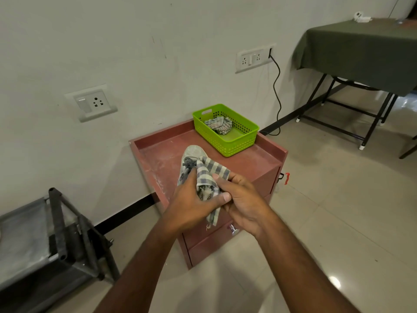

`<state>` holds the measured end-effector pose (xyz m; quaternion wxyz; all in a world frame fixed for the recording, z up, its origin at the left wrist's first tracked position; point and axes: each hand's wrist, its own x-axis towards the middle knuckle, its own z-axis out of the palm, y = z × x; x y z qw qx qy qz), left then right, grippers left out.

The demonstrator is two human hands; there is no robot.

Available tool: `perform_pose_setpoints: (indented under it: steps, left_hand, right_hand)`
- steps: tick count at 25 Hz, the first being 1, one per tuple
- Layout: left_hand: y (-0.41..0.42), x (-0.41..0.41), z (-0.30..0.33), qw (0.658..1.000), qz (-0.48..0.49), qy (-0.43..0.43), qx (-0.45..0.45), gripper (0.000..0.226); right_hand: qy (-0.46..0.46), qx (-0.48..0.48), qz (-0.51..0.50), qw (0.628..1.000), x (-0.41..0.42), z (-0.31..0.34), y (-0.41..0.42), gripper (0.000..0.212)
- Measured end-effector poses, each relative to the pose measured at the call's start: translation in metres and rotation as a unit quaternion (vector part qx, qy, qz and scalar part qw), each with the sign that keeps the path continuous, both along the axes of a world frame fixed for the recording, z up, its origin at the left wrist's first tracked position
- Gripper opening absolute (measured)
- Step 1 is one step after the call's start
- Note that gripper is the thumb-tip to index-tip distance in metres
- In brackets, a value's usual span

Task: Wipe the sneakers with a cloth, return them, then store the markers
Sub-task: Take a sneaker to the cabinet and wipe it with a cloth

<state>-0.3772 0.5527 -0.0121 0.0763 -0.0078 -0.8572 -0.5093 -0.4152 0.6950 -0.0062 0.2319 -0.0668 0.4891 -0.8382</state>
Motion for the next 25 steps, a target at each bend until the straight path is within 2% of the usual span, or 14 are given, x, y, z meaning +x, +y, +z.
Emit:
perform_pose_setpoints:
  steps: [2, 3, 5, 6, 8, 9, 11, 13, 18, 20, 23, 25]
  left_hand:
    - [0.001, 0.004, 0.005, 0.998, 0.022, 0.007, 0.052, 0.089]
    - [0.003, 0.006, 0.007, 0.995, 0.047, 0.018, 0.082, 0.078]
    - [0.008, 0.01, 0.016, 0.981, 0.104, 0.033, 0.162, 0.036]
    - [0.008, 0.012, 0.02, 0.964, 0.13, 0.016, 0.232, 0.025]
    - [0.005, 0.016, 0.026, 0.912, 0.143, -0.064, 0.379, 0.021]
    - [0.002, 0.018, 0.028, 0.901, 0.117, -0.095, 0.406, 0.022]
    - [-0.004, 0.021, 0.022, 0.919, 0.076, -0.113, 0.369, 0.027]
    - [-0.007, 0.024, 0.017, 0.924, 0.1, -0.117, 0.349, 0.031]
    - [-0.011, 0.034, 0.019, 0.874, 0.092, -0.117, 0.463, 0.034]
    - [-0.01, 0.036, 0.02, 0.869, 0.099, -0.105, 0.473, 0.039]
    - [-0.012, 0.04, 0.021, 0.891, 0.121, -0.085, 0.428, 0.049]
    - [-0.017, 0.041, 0.019, 0.909, 0.125, -0.066, 0.393, 0.057]
  right_hand:
    - [0.052, 0.039, -0.02, 0.998, -0.003, -0.003, 0.002, 0.026]
    - [0.085, 0.068, -0.046, 0.993, -0.003, -0.004, 0.003, 0.024]
    - [0.117, 0.105, -0.09, 0.984, -0.003, -0.005, 0.004, 0.02]
    - [0.113, 0.114, -0.099, 0.982, -0.002, -0.004, 0.004, 0.018]
    - [0.095, 0.137, -0.1, 0.981, -0.001, -0.003, 0.004, 0.017]
    - [0.088, 0.148, -0.096, 0.98, 0.0, -0.003, 0.005, 0.018]
    - [0.084, 0.156, -0.09, 0.98, 0.0, -0.003, 0.006, 0.019]
    - [0.078, 0.147, -0.087, 0.982, 0.0, -0.001, 0.012, 0.022]
    - [0.038, 0.114, -0.095, 0.988, 0.008, 0.004, 0.016, 0.036]
    - [-0.005, 0.081, -0.045, 0.996, 0.01, 0.006, 0.015, 0.042]
    - [-0.02, 0.132, 0.055, 0.989, 0.013, 0.007, 0.022, 0.055]
    - [-0.014, 0.154, 0.049, 0.987, 0.012, 0.006, 0.023, 0.05]
